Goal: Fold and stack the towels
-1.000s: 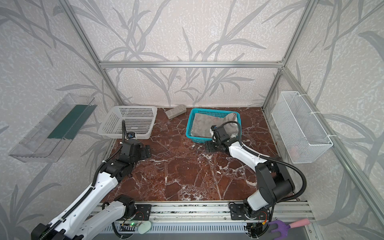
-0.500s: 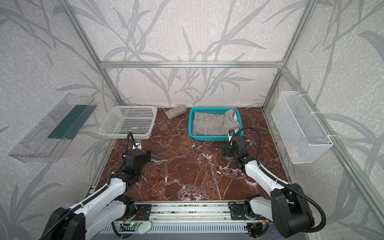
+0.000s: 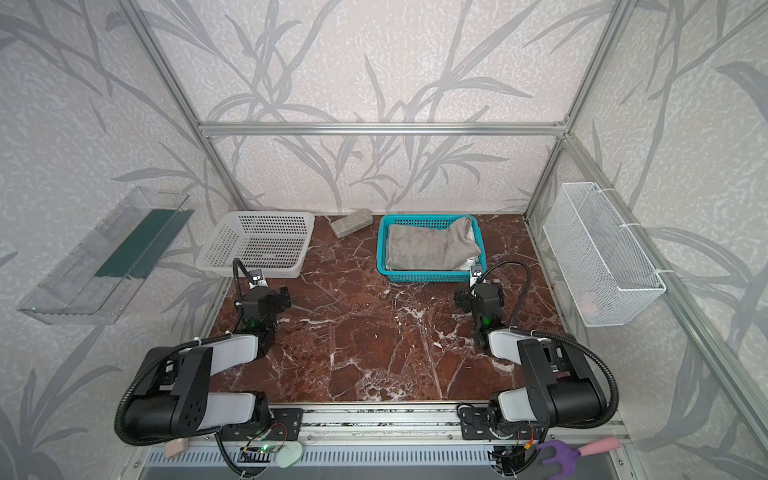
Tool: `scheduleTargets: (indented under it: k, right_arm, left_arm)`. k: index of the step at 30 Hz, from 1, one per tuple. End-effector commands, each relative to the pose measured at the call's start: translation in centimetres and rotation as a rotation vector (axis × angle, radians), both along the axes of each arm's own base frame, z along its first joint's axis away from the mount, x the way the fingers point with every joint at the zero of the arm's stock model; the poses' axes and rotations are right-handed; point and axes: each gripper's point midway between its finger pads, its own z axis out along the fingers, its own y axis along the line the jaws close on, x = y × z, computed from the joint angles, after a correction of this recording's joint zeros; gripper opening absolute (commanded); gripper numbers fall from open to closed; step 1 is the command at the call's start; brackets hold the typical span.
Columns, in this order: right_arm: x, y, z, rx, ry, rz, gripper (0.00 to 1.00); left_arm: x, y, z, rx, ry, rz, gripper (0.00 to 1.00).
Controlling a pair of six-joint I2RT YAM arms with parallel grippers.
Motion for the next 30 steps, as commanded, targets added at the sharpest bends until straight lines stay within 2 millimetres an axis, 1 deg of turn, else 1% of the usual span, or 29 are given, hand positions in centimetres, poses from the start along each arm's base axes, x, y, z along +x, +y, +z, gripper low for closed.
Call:
scheduleTargets:
  k: [1,2,3,4,6,8,10,11,14,16,18,20,23,30]
  right_arm:
    - [0.7,-0.3,1.4,0.065,-0.178,-0.005,0.99]
    - [0.5,-0.4,1.3,0.057,-0.211,-0.009,0.99]
    - [0.0,-0.3,1.1,0.068,-0.196,0.001,0.99]
    - [-0.1,-0.6,1.0,0.076,-0.181,-0.016,0.99]
    - [0.3,-1.3,1.0,0.078,-0.173,-0.059,0.99]
    - [0.6,-1.1,1.0,0.065,-0.181,-0.047,0.99]
    - [0.6,-1.1,0.9,0.072,-0.165,-0.050,0.99]
    - [0.8,-0.9,1.0,0.066,-0.171,-0.041,0.99]
    - [1.2,-0.4,0.8,0.062,-0.147,-0.009,0.99]
    - [1.5,0.5,0.7,0.057,-0.129,0.038,0.99]
    - [2.0,1.3,0.6,0.052,-0.104,0.088,1.00]
    - [2.3,1.5,0.2,0.051,-0.071,0.096,0.99]
    - [2.4,1.9,0.3,0.049,-0.069,0.119,0.99]
    - [2.4,1.9,0.3,0.049,-0.074,0.120,0.99]
  left_arm:
    - [2.6,-1.1,2.6,-0.049,-0.118,-0.071,0.99]
    - [2.7,-1.4,2.5,-0.073,-0.138,-0.083,0.99]
    - [2.9,-1.7,2.3,-0.069,-0.149,-0.103,0.99]
    - [3.1,-1.7,2.0,-0.059,-0.157,-0.110,0.99]
    - [3.3,-2.1,0.9,-0.066,-0.158,-0.129,0.99]
    - [3.7,-2.3,0.4,-0.053,-0.158,-0.150,0.99]
    - [3.8,-2.3,-0.1,-0.074,-0.092,-0.137,0.99]
    - [4.0,-2.3,-0.1,-0.065,-0.078,-0.141,0.99]
    - [4.1,-2.4,0.3,-0.048,-0.135,-0.152,0.99]
    - [3.9,-2.3,0.0,-0.062,-0.105,-0.145,0.99]
    - [4.1,-2.4,0.1,-0.051,-0.122,-0.155,0.99]
    - [4.0,-2.4,0.0,-0.055,-0.111,-0.151,0.99]
    - [4.0,-2.4,0.0,-0.052,-0.114,-0.154,0.99]
    - [4.1,-2.4,0.1,-0.052,-0.118,-0.153,0.99]
